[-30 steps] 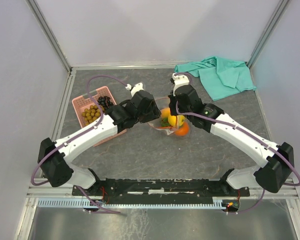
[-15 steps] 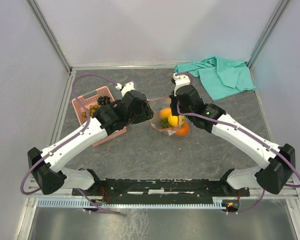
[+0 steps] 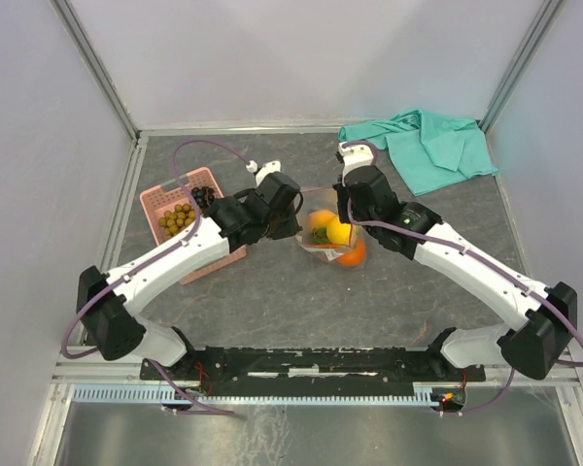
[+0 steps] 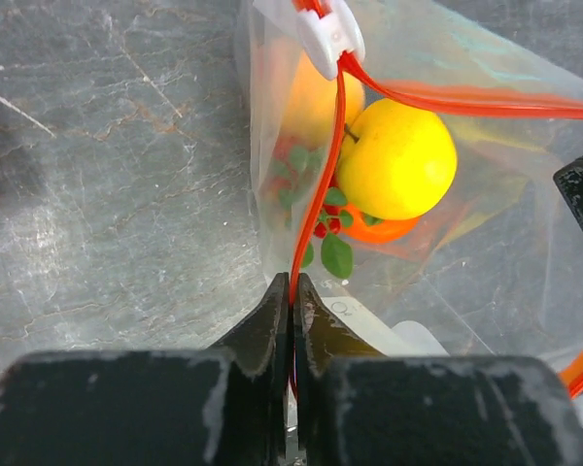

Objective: Place the food in the zip-top bag and seal the zipper
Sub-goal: Pick up the fake fruit from the bin.

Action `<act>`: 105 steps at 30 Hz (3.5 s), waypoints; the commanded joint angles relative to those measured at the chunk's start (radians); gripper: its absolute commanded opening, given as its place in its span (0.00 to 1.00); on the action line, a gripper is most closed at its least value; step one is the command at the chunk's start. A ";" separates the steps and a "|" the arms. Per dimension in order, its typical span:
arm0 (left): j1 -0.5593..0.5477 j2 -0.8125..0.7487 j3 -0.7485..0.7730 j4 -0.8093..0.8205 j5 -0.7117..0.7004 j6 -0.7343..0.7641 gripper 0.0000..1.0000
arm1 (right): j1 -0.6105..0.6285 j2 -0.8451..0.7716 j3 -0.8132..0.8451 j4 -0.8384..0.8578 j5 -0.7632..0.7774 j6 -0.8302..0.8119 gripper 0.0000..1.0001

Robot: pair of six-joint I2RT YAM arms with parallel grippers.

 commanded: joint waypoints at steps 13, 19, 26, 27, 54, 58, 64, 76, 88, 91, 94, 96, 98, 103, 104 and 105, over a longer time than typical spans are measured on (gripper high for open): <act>0.203 -0.140 0.046 0.050 0.086 0.174 0.72 | 0.004 -0.021 0.039 -0.001 0.143 -0.043 0.01; 0.447 -0.137 -0.021 0.045 0.134 0.227 0.75 | 0.003 0.003 0.059 0.004 0.138 -0.053 0.01; 0.663 0.045 0.016 0.075 0.089 0.303 0.74 | 0.003 0.020 0.061 0.002 0.124 -0.075 0.02; 0.683 0.080 0.031 0.076 0.081 0.310 0.74 | 0.003 0.024 0.065 -0.001 0.123 -0.083 0.01; 0.804 0.755 0.419 -0.019 0.048 0.368 0.71 | 0.003 0.096 0.101 0.001 0.115 -0.103 0.02; 0.803 0.761 0.381 -0.003 0.077 0.372 0.69 | 0.003 0.096 0.098 0.007 0.117 -0.104 0.02; 0.803 0.695 0.319 0.030 0.088 0.390 0.45 | 0.003 0.094 0.091 0.009 0.116 -0.102 0.02; 0.803 0.432 0.173 0.171 0.184 0.383 0.11 | 0.003 0.072 0.088 -0.011 0.112 -0.096 0.02; 0.802 0.197 0.042 0.233 0.279 0.373 0.08 | 0.003 0.041 0.075 -0.027 0.136 -0.076 0.01; 0.801 0.125 0.009 0.243 0.314 0.359 0.08 | 0.003 0.037 0.073 -0.028 0.136 -0.066 0.02; 0.798 0.067 -0.013 0.243 0.340 0.347 0.08 | 0.003 0.033 0.065 -0.022 0.137 -0.054 0.01; 0.794 0.027 -0.025 0.244 0.363 0.336 0.08 | 0.003 0.032 0.062 -0.021 0.137 -0.047 0.01; 0.788 -0.011 -0.036 0.244 0.388 0.317 0.07 | 0.003 0.030 0.060 -0.019 0.136 -0.041 0.01; 0.749 -0.111 -0.068 0.241 0.436 0.227 0.07 | 0.003 0.023 0.055 -0.002 0.127 -0.015 0.01; 0.737 -0.132 -0.078 0.242 0.443 0.198 0.06 | 0.003 0.023 0.051 0.005 0.124 -0.006 0.01; 0.717 -0.152 -0.088 0.247 0.449 0.169 0.05 | 0.003 0.023 0.048 0.012 0.122 0.003 0.01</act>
